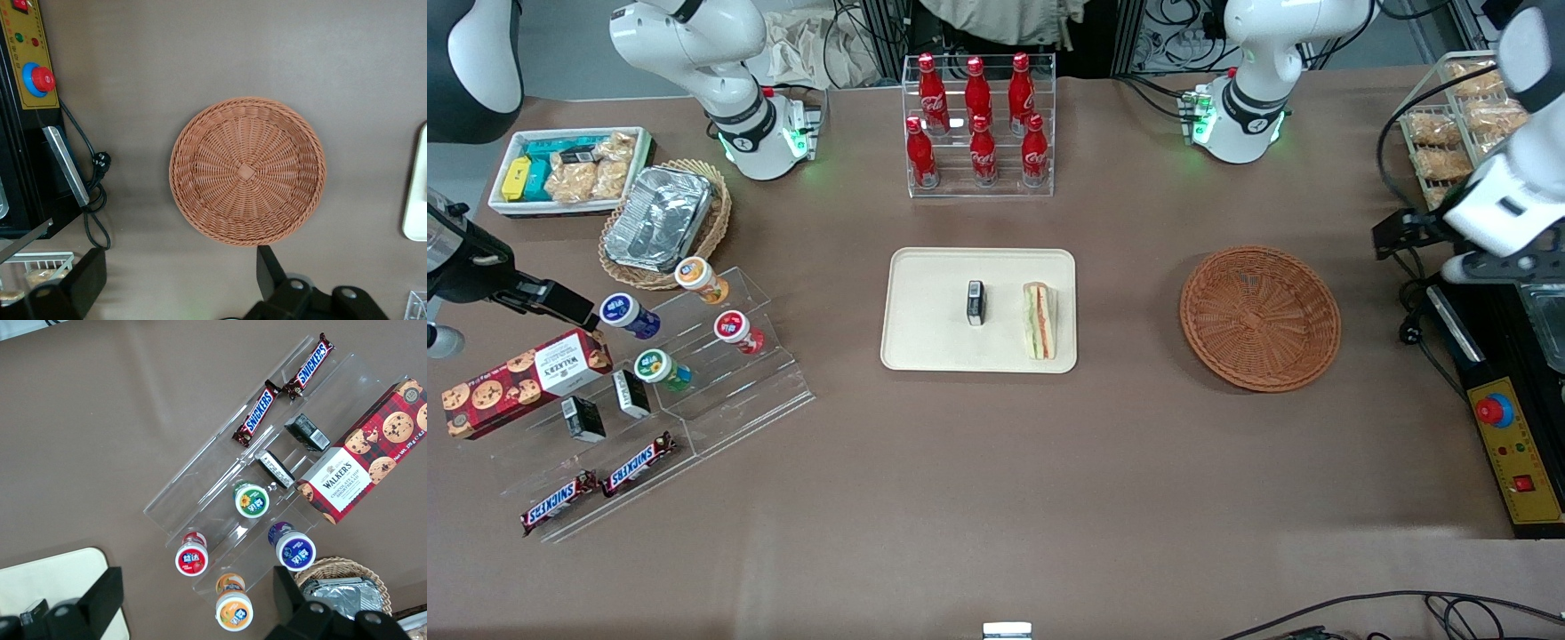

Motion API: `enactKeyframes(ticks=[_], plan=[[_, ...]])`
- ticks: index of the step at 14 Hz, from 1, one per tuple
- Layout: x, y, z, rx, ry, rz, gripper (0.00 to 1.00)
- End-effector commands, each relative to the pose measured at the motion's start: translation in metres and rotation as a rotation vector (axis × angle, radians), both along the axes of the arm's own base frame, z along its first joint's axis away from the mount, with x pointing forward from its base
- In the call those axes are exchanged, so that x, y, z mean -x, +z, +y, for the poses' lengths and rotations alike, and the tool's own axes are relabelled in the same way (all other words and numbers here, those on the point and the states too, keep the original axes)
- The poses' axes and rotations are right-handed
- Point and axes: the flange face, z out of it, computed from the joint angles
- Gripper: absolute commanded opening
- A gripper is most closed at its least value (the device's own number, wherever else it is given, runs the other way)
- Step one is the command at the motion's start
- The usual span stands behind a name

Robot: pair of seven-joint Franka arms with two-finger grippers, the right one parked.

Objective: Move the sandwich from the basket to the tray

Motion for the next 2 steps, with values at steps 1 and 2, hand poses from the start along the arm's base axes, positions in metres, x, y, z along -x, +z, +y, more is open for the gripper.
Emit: enactKeyframes(ticks=[1,2], plan=[[0.0061,0.01,-0.0227,0.021,-0.026,-0.007,1.0],[0.0048,0.0175,-0.0244,0.021,-0.029,-0.019,1.0]])
